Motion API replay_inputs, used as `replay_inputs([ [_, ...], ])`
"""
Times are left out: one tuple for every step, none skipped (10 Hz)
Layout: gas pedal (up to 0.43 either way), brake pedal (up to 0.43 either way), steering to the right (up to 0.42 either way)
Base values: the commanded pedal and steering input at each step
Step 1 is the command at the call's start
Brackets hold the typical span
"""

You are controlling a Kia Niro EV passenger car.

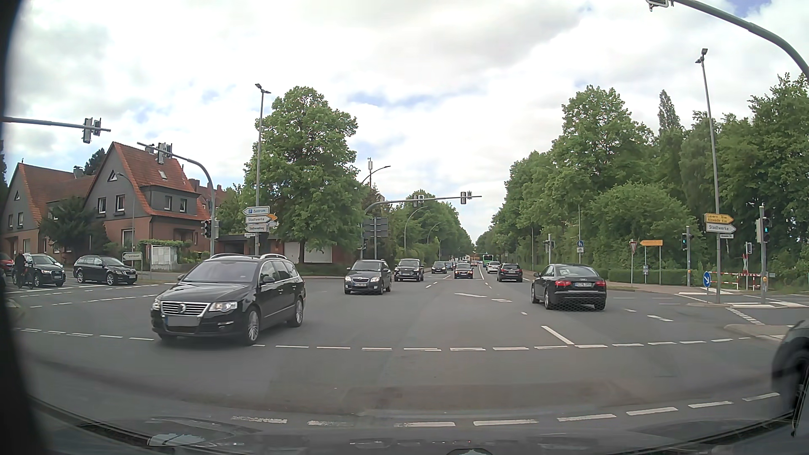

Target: Follow the waypoints while adhering to traffic rules and regulations

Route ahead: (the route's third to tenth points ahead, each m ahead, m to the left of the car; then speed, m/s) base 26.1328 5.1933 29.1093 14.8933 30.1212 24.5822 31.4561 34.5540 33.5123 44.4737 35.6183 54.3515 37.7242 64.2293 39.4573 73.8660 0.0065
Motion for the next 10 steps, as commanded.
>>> replay_inputs([
  [0.0,0.0,0.008],
  [0.0,0.0,0.008],
  [0.0,0.0,0.008],
  [0.0,0.0,0.008],
  [0.0,0.0,0.008],
  [0.0,0.0,0.008],
  [0.0,0.0,0.008],
  [0.0,0.0,0.008],
  [0.0,0.0,0.008],
  [0.0,0.0,0.008],
])
